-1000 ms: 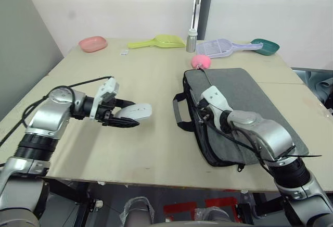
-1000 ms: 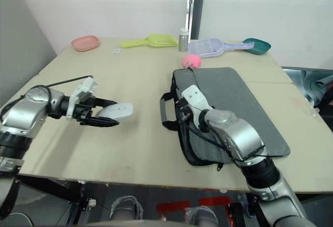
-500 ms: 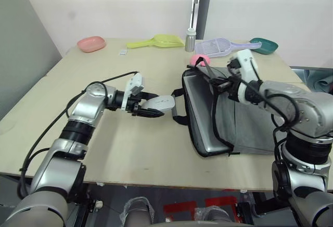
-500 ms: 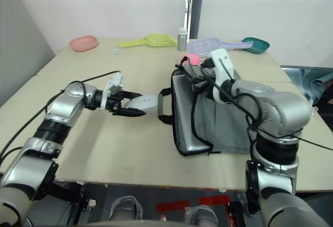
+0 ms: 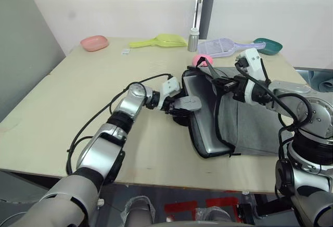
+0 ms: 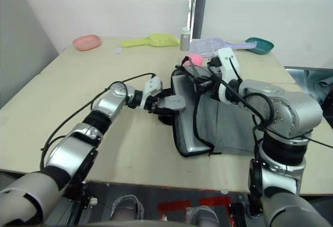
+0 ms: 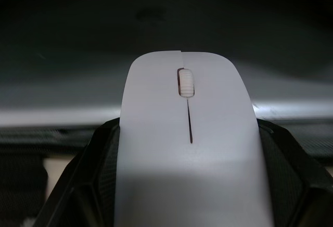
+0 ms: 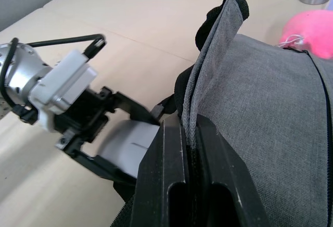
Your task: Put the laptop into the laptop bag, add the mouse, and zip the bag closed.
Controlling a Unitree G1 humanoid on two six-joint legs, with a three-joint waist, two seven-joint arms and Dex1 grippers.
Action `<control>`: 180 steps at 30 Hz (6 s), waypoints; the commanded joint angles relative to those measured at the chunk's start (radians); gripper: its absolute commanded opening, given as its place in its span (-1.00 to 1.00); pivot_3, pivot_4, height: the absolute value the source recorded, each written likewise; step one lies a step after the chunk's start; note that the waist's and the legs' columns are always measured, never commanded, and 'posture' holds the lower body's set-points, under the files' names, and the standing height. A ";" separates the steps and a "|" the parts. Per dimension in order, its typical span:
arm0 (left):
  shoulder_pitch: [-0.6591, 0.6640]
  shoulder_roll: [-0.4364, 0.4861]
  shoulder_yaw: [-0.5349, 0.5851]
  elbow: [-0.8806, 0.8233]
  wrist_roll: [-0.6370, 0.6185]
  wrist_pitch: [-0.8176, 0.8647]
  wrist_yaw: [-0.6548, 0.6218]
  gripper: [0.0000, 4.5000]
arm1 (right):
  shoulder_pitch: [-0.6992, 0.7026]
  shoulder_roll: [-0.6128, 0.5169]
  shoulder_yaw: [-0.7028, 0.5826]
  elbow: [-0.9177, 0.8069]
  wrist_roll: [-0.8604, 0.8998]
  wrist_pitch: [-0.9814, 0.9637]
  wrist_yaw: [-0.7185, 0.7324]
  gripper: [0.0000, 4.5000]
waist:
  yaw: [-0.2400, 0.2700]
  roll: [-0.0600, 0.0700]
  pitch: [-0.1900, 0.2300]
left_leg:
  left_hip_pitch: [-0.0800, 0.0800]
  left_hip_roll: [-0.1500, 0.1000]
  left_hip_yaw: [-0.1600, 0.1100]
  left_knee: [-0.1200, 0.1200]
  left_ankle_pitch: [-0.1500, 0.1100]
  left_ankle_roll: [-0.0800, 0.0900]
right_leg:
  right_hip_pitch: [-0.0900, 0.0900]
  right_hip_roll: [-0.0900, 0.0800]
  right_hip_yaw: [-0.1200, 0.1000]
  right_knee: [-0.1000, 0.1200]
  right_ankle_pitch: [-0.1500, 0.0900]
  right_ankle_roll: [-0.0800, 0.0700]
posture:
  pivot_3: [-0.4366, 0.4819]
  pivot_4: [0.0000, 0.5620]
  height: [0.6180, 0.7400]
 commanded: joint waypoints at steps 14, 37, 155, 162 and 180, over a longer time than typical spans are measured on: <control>-0.121 -0.147 0.001 0.211 0.101 -0.126 0.169 0.28 | -0.005 0.016 -0.009 -0.089 0.033 -0.010 -0.009 -0.99 | 0.015 0.000 0.000 | 0.000 -0.001 0.000 0.000 0.000 0.001 | 0.000 -0.001 0.001 0.000 0.000 0.000 | -0.05 -0.47 1.00; -0.084 -0.154 0.109 0.082 -0.013 -0.066 0.099 0.99 | 0.006 0.003 -0.004 -0.085 0.040 -0.012 -0.004 -1.00 | 0.018 0.000 0.000 | 0.000 -0.001 0.000 0.000 0.000 0.001 | 0.000 -0.001 0.000 -0.001 0.000 0.000 | -0.05 -0.47 1.00; 0.036 -0.121 0.115 -0.020 -0.020 -0.097 0.073 0.99 | 0.004 0.036 -0.012 -0.088 0.062 -0.016 -0.036 -1.00 | 0.014 0.002 0.001 | 0.000 -0.001 0.001 -0.004 0.000 0.000 | 0.000 -0.001 0.000 -0.004 0.004 0.006 | -0.05 -0.47 1.00; 0.177 0.114 0.158 -0.426 -0.105 0.087 -0.018 0.99 | 0.025 0.034 -0.024 -0.095 0.066 -0.018 -0.035 -1.00 | 0.006 0.002 0.001 | 0.000 0.000 0.001 -0.005 0.000 0.000 | 0.000 0.000 -0.001 -0.005 0.002 0.003 | -0.05 -0.47 1.00; 0.698 0.761 0.557 -0.991 -0.522 0.578 -0.191 0.99 | 0.176 -0.003 0.198 0.128 0.010 -0.287 0.067 -1.00 | -0.014 0.004 0.002 | 0.001 0.000 0.001 -0.011 0.000 -0.004 | -0.002 0.000 -0.002 -0.006 -0.003 -0.004 | -0.05 -0.47 1.00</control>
